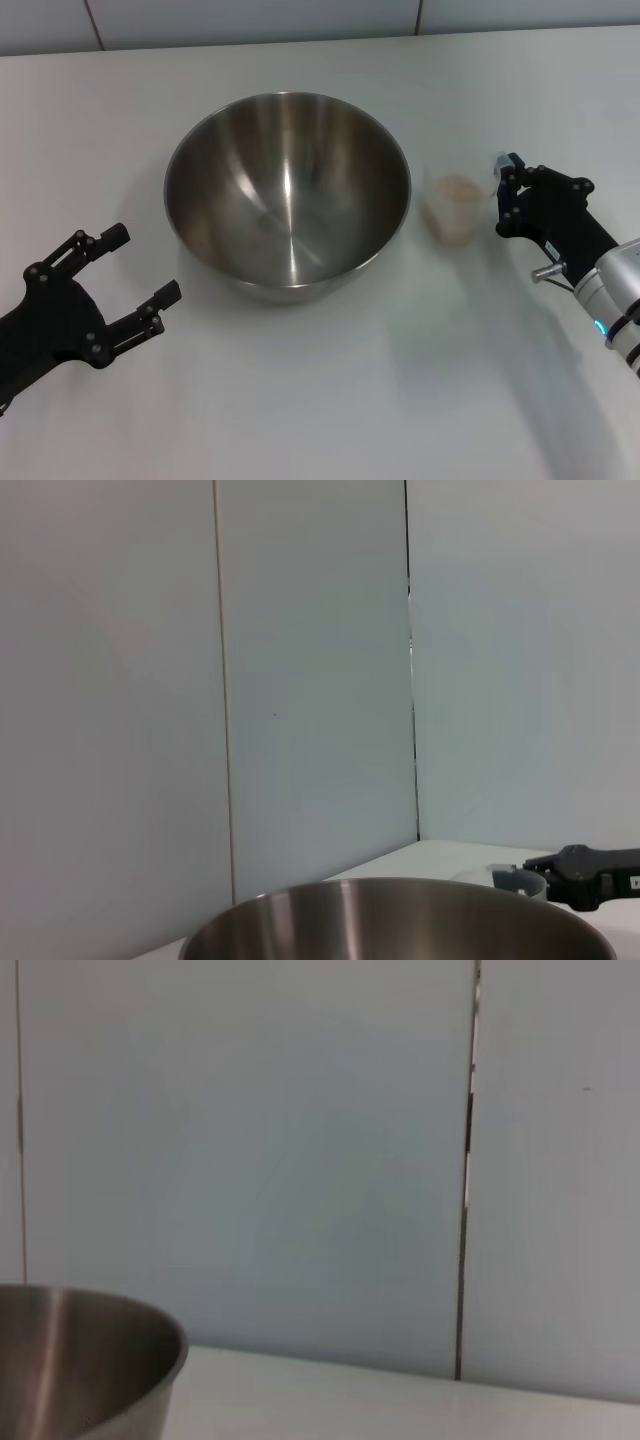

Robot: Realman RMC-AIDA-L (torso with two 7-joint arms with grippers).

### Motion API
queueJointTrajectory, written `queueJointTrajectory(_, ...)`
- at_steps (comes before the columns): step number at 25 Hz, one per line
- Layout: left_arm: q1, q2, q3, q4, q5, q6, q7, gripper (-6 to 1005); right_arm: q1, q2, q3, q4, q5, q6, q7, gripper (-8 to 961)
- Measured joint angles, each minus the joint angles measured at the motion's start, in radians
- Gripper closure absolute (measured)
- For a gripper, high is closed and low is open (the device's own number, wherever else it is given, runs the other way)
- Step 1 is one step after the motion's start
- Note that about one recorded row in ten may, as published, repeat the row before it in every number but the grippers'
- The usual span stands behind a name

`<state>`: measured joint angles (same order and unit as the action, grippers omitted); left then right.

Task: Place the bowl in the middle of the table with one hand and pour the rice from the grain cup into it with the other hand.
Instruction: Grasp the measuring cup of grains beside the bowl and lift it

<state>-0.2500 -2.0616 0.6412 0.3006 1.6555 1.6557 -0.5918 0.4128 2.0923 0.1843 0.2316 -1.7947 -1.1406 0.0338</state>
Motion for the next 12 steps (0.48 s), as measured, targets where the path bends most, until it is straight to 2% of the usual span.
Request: queueJointTrajectory(12, 0.008, 0.0, 0.007, 0.0, 0.002, -0.002, 0.001, 158, 0.007, -0.011, 0.066, -0.012, 0.002, -0.231, 0.007, 912)
